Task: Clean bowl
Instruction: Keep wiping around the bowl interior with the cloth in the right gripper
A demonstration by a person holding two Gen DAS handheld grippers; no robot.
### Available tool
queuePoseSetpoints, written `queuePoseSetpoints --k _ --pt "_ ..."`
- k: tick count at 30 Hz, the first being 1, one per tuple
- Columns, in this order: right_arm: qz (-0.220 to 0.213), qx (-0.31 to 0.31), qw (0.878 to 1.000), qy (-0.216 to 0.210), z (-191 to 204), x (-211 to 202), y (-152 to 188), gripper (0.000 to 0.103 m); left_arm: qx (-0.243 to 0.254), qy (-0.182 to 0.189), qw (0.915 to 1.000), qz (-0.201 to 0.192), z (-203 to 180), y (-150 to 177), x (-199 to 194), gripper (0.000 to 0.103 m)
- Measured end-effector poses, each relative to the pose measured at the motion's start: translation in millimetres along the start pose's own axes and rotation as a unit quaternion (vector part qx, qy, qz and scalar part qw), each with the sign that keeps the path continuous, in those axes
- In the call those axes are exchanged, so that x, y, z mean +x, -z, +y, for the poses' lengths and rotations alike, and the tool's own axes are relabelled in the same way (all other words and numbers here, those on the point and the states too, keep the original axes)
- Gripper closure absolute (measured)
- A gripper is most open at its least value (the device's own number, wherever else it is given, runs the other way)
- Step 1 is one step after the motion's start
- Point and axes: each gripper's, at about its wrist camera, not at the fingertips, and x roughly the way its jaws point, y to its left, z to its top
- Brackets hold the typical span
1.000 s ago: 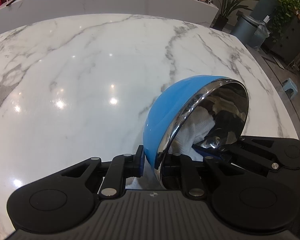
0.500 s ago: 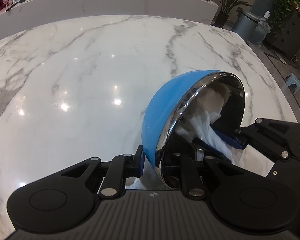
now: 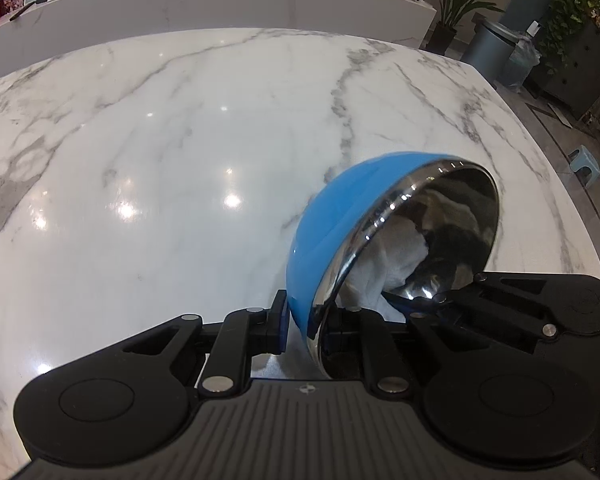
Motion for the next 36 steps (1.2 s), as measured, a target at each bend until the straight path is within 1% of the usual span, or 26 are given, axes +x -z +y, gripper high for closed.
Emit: queuePoseSetpoints --k 4,13,15,18,23,25,26,30,32,36 --pt "0.007 0.0 1.0 0.03 -2 -1 2 0.087 -0.003 0.001 1.0 0.001 2 1 0 0.09" --pt "0.01 -0.003 0.999 0.037 -5 6 0 0.087 -0.014 -0.006 0.9999 -0.001 1 4 5 0.088" --pt "0.01 -0.001 0.999 0.038 -6 8 -1 0.087 -0.017 -0.007 0.9998 -0.001 0 5 6 0.08" --pt "0.008 0.002 0.999 0.037 -7 8 -1 0.087 -0.028 -0.003 0.9996 -0.001 3 7 8 0.075" --pt "0.007 0.006 0.999 0.035 -7 7 1 0.087 -0.041 0.018 0.999 0.0 7 11 10 0.076" --pt "0.006 0.008 0.999 0.035 -7 7 2 0.087 -0.038 0.024 0.999 -0.001 6 12 10 0.083" --pt "0.006 0.007 0.999 0.035 -8 8 2 0.087 -0.035 0.026 0.9991 -0.001 6 12 9 0.084" --pt "0.008 -0.007 0.999 0.039 -8 9 1 0.087 -0.004 0.012 0.9999 0.003 -2 8 6 0.085" --pt "0.008 -0.032 0.997 0.063 -5 9 0 0.087 0.015 -0.001 0.9999 0.003 -7 6 5 0.085" --pt "-0.005 -0.088 0.988 0.127 1 6 0 0.087 0.051 -0.031 0.9982 -0.002 -16 2 0 0.086"
